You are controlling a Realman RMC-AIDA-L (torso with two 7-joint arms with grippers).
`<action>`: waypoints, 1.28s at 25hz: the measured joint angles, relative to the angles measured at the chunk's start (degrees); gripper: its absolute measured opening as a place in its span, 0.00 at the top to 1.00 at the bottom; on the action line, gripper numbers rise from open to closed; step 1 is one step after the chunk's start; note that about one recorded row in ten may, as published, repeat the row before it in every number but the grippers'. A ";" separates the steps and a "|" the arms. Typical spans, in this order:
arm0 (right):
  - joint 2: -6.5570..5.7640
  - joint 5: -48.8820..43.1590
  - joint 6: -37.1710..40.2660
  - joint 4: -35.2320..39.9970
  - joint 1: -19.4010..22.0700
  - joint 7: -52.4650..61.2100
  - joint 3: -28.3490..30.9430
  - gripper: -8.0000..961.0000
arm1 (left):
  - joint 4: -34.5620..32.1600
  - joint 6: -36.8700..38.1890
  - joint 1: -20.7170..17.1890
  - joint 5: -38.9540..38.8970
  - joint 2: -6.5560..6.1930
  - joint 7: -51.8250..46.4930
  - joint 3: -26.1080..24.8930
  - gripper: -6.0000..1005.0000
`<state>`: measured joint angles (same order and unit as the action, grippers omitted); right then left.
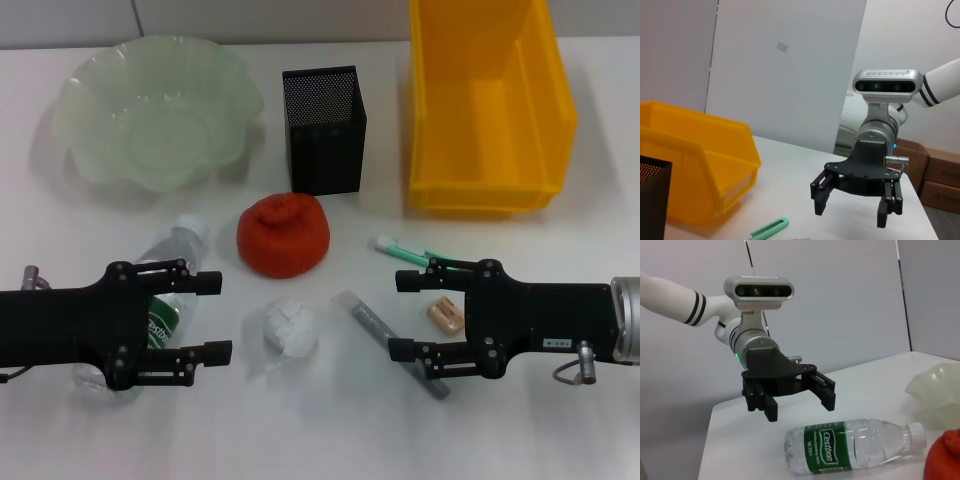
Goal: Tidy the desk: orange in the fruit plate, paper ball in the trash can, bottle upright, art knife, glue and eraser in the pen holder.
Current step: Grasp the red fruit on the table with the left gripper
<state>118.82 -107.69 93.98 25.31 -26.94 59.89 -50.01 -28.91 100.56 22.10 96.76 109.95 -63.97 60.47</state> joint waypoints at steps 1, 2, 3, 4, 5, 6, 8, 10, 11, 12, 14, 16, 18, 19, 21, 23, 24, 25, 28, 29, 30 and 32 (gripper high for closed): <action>0.00 0.00 0.00 0.00 0.00 0.00 0.00 0.17 | 0.00 -0.01 0.04 0.00 0.00 -0.01 -0.01 0.23; 0.00 -0.02 -0.02 0.00 0.04 -0.01 0.00 0.17 | 0.00 -0.01 0.05 0.00 0.00 -0.01 -0.01 0.23; 0.00 -0.02 -0.02 0.00 0.04 -0.01 0.00 0.17 | 0.00 -0.01 0.05 0.00 0.00 -0.01 -0.01 0.23; 0.00 -0.03 -0.03 0.00 0.08 -0.02 0.00 0.17 | 0.00 -0.01 0.05 0.00 0.00 -0.01 -0.01 0.23; 0.00 -0.04 -0.03 0.00 0.10 -0.02 0.00 0.17 | 0.00 -0.01 0.07 0.00 0.00 -0.05 -0.03 0.23; 0.00 -0.04 -0.03 0.00 0.10 -0.02 0.00 0.17 | 0.00 -0.02 0.08 0.00 0.00 -0.08 -0.04 0.23; 0.00 -0.06 -0.04 0.00 0.14 -0.03 0.00 0.17 | 0.00 -0.02 0.11 0.00 0.00 -0.24 -0.11 0.23; 0.00 -0.07 -0.04 0.00 0.14 -0.03 0.00 0.17 | -0.04 -0.01 0.17 0.00 0.00 -0.51 -0.16 0.23; 0.00 -0.06 -0.04 0.00 0.14 -0.04 0.00 0.17 | -0.05 -0.01 0.21 0.00 0.00 -0.53 -0.16 0.23; 0.00 -0.07 -0.04 0.00 0.14 -0.04 0.00 0.17 | -0.06 0.00 0.35 0.00 0.11 -0.54 -0.17 0.23; 0.00 -0.07 -0.04 0.00 0.14 -0.03 0.00 0.17 | -0.09 0.08 0.57 0.00 0.25 -0.55 -0.18 0.23; 0.00 -0.07 -0.04 0.00 0.16 -0.04 0.00 0.17 | -0.11 0.12 0.75 0.00 0.33 -0.58 -0.18 0.23; 0.00 -0.07 -0.04 0.01 0.25 -0.04 0.00 0.17 | -0.23 0.12 1.06 0.00 0.50 -0.79 -0.21 0.23; 0.00 -0.07 -0.03 0.00 0.30 -0.04 0.00 0.17 | -0.23 0.12 1.06 0.00 0.50 -0.79 -0.21 0.23; 0.01 -0.07 -0.03 0.01 0.41 -0.04 0.00 0.17 | -0.80 -1.02 2.36 -0.02 1.31 -1.65 -0.89 0.23; 0.05 -0.07 -0.03 0.01 0.53 -0.03 0.00 0.17 | -1.06 -3.33 3.70 -0.01 1.99 -2.09 -1.44 0.23; 0.06 -0.07 -0.02 0.01 0.61 -0.04 0.00 0.17 | -1.06 -3.33 3.70 -0.01 1.99 -2.09 -1.44 0.23; 0.06 -0.07 -0.03 0.01 0.72 -0.04 0.00 0.17 | -1.06 -3.33 3.70 -0.01 1.99 -2.09 -1.44 0.23; 0.08 -0.07 -0.03 0.12 0.91 -0.04 0.03 0.17 | -1.38 -11.54 7.81 0.16 3.92 -3.67 -1.19 0.23; 0.08 -0.07 -0.03 0.14 0.91 -0.03 0.06 0.17 | -1.38 -11.54 7.81 0.16 3.92 -3.67 -1.19 0.23; 0.09 -0.07 -0.04 0.15 0.91 -0.04 0.10 0.17 | -1.44 -13.44 8.59 0.62 4.42 -3.96 -1.15 0.23; 0.09 -0.06 -0.06 0.17 0.92 -0.04 0.17 0.17 | -2.09 -17.79 9.92 2.75 5.62 -5.40 -1.27 0.23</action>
<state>118.92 -107.75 93.92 25.48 -26.01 59.85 -49.84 -31.01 82.76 32.02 99.51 115.57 -69.38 59.21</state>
